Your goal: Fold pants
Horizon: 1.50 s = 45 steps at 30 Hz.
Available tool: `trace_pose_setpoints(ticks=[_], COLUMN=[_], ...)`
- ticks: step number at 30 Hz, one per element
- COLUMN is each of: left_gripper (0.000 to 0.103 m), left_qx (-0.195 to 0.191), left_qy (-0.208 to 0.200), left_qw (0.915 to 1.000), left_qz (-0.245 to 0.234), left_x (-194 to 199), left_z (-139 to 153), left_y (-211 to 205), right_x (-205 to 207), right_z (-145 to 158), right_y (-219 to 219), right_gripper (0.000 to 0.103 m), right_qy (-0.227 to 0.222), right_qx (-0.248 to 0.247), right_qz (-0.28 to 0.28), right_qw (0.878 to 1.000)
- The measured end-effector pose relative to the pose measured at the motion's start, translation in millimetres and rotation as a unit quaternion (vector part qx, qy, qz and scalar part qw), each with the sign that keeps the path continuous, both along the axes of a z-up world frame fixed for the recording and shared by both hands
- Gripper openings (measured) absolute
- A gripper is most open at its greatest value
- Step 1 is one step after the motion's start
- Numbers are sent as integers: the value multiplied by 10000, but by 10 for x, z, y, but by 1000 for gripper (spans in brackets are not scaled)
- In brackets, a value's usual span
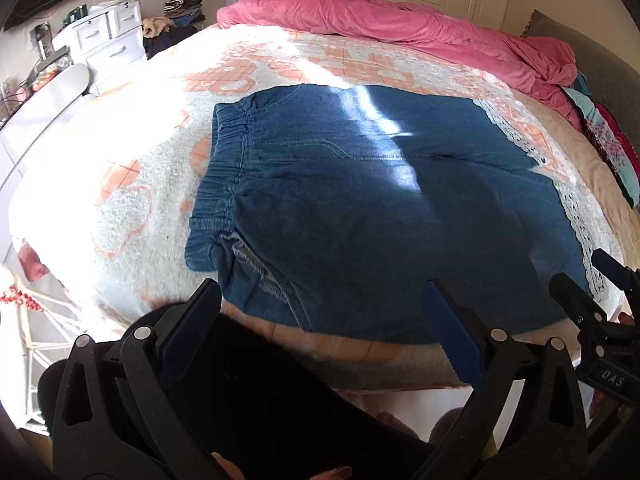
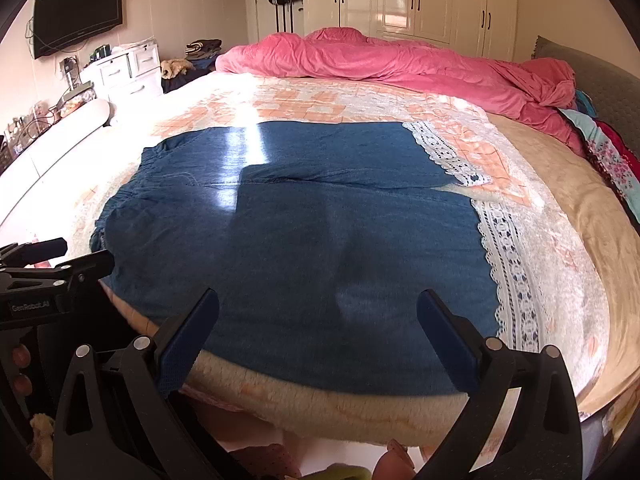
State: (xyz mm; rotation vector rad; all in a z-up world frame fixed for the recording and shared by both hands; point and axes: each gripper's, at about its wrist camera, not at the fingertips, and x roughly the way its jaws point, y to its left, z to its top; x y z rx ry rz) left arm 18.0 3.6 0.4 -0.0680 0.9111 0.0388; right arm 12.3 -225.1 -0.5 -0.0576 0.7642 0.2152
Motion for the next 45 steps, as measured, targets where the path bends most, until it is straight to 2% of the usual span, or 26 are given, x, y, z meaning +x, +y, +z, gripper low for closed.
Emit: trace_pose_setpoints(ticks=[11,21,26,30,33,37,39,42,45], left_gripper=[94,94,94,94,94,94,94,94,94], left_qx=[-8,-116,-157,-113,-217,-215,-202,-181,-306], left_qy=[49,121,192,269,315,354,423,377,514], left_qw=[9999,9989,9974,9968,9964,9962,9955,9965,9965], left_qz=[122,446,674,750,751,768,824,728,585], left_x=[423,950,1214,1374,1485,1664,1773,1924,2065], left_z=[16,88,85,48,29,1,-36,-78,-165], left_y=[229,702,966,1114,1216,1307,1365,1417,1436], right_x=[608,1181,1480,1737,1897,2148,2280,2459,2708], right_z=[90,266,286,223,175,97,69,40,-20], right_y=[173,514,707,789,877,933,986,1047,1089], right_gripper=[99,99,99,99,99,99,99,99,99], right_qy=[-12,-125,-144,196,125,406,406,406,674], right_qx=[-41,-182,-427,-238,-505,-436,-541,-673,-504], right_qz=[195,693,902,1063,1120,1283,1388,1457,1459], right_qw=[9998,9974,9949,9939,9923,9899,9880,9862,9857])
